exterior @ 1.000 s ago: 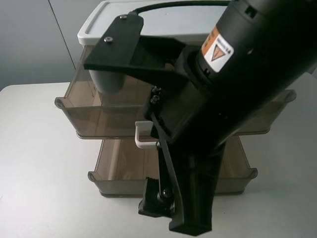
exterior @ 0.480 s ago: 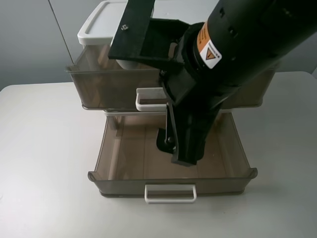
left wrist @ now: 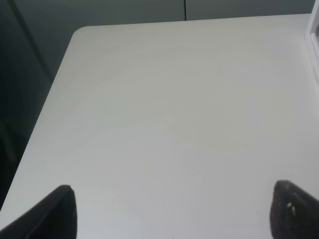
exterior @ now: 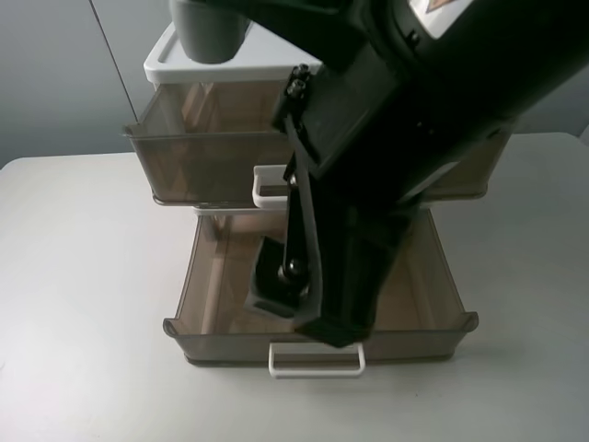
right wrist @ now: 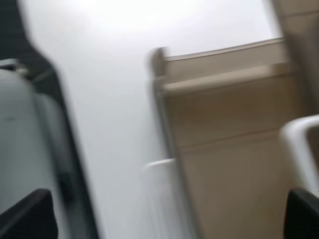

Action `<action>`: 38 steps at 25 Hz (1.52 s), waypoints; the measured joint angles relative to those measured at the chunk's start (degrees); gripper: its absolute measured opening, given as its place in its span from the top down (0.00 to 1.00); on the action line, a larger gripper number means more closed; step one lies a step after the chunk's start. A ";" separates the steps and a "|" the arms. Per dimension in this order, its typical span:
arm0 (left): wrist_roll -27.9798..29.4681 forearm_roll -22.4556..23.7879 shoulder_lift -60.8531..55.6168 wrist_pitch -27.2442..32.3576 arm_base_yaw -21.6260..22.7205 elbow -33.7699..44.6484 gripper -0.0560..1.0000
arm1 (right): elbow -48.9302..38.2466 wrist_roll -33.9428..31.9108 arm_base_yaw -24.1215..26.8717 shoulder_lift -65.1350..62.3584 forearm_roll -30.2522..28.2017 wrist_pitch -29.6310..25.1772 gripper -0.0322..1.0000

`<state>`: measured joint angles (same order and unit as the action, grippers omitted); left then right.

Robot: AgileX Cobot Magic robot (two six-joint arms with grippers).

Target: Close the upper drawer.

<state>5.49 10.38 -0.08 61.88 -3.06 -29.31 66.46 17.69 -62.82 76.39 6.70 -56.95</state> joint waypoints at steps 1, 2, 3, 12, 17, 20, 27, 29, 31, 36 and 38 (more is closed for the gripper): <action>0.00 0.00 0.00 0.00 0.00 0.00 0.24 | 0.00 0.77 0.00 0.00 1.92 -0.43 0.30; 0.00 0.00 0.00 0.00 0.00 0.00 0.24 | -0.29 1.18 0.00 0.00 3.53 -0.43 0.30; 0.00 0.00 0.00 0.00 0.00 0.00 0.24 | -0.73 1.46 0.00 0.00 4.42 -0.33 0.30; 0.00 0.00 0.00 0.00 0.00 0.00 0.24 | -1.78 1.58 0.00 6.34 -0.72 0.01 0.30; 0.00 0.00 0.00 0.00 0.00 0.00 0.24 | -1.90 -0.97 0.61 9.19 -9.32 1.89 0.30; 0.00 0.00 0.00 0.00 0.00 0.00 0.24 | -1.90 -1.41 3.60 9.68 -10.56 4.18 0.30; 0.00 0.00 0.00 0.00 0.00 0.00 0.24 | -1.90 -0.04 10.73 9.92 -11.90 9.69 0.30; 0.00 0.00 0.00 0.00 0.00 0.00 0.24 | -1.90 0.19 12.07 9.92 -11.99 11.47 0.30; 0.00 0.00 0.00 0.00 0.00 0.00 0.24 | -1.90 0.31 13.06 10.02 -12.13 13.11 0.30; 0.00 0.00 0.00 0.00 0.00 0.00 0.24 | -2.00 0.18 13.31 10.01 -12.13 14.72 0.30; 0.00 0.00 0.00 0.00 0.00 0.00 0.24 | -2.00 0.09 13.31 10.01 -11.10 14.53 0.30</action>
<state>5.49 10.38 -0.08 61.88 -3.06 -29.31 64.46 17.77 -49.51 86.40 -4.40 -42.42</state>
